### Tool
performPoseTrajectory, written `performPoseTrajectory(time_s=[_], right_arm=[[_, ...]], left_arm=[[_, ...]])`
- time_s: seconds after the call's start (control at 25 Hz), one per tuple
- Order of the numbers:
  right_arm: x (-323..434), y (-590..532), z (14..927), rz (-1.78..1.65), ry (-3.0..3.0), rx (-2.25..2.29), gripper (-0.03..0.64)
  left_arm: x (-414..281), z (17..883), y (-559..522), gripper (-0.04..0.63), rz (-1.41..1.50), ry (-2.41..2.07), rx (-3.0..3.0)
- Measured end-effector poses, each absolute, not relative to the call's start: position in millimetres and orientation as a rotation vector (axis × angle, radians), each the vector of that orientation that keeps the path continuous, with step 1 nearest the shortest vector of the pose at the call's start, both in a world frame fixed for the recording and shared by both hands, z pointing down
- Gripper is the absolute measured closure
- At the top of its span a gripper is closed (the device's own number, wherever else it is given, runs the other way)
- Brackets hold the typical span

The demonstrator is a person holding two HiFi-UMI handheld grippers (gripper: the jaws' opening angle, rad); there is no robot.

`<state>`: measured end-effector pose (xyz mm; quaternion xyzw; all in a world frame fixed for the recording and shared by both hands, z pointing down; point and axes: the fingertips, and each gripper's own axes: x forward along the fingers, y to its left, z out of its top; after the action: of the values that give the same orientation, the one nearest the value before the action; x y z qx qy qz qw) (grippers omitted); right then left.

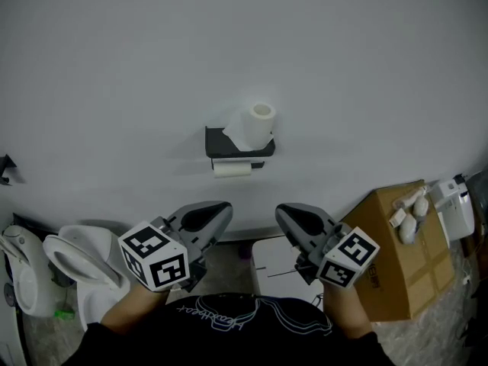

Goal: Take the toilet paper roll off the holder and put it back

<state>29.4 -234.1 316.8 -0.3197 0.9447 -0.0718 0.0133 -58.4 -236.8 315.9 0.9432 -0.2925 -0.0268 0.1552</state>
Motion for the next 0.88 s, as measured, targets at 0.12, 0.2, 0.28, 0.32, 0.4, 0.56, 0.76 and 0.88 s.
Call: performPoseTrajectory(time_s=[0.12,0.2,0.28,0.32,0.4,0.56,0.76,0.88], right_arm=[[32,-223,325,-0.245,2.946,-0.986,0.613],[37,-219,328,-0.254,2.937,-0.998,0.614],[42,-215,331,-0.263,2.925,-1.016,0.614],[45,-213,332,-0.267,2.919,-1.024,0.613],[50,-209,336,-0.27,2.913,-1.037,0.614],[57,-203,343,-0.285,2.907,-1.052,0.614],[60,-194,344,-0.297,2.902,-1.049,0.614],[60,-189,340,-0.272,2.902,-1.043,0.614]], left_arm=[[-54,319,-230,0.591,-0.057,-0.839,2.703],[-51,320,-227,0.591,-0.052,-0.843,2.7],[-49,323,-222,0.591,-0.049,-0.842,2.696],[-47,325,-220,0.591,-0.045,-0.84,2.694],[-44,328,-215,0.591,-0.034,-0.837,2.691],[-38,334,-210,0.591,-0.029,-0.828,2.681],[-34,335,-199,0.591,-0.021,-0.826,2.682],[-34,334,-193,0.591,-0.012,-0.833,2.685]])
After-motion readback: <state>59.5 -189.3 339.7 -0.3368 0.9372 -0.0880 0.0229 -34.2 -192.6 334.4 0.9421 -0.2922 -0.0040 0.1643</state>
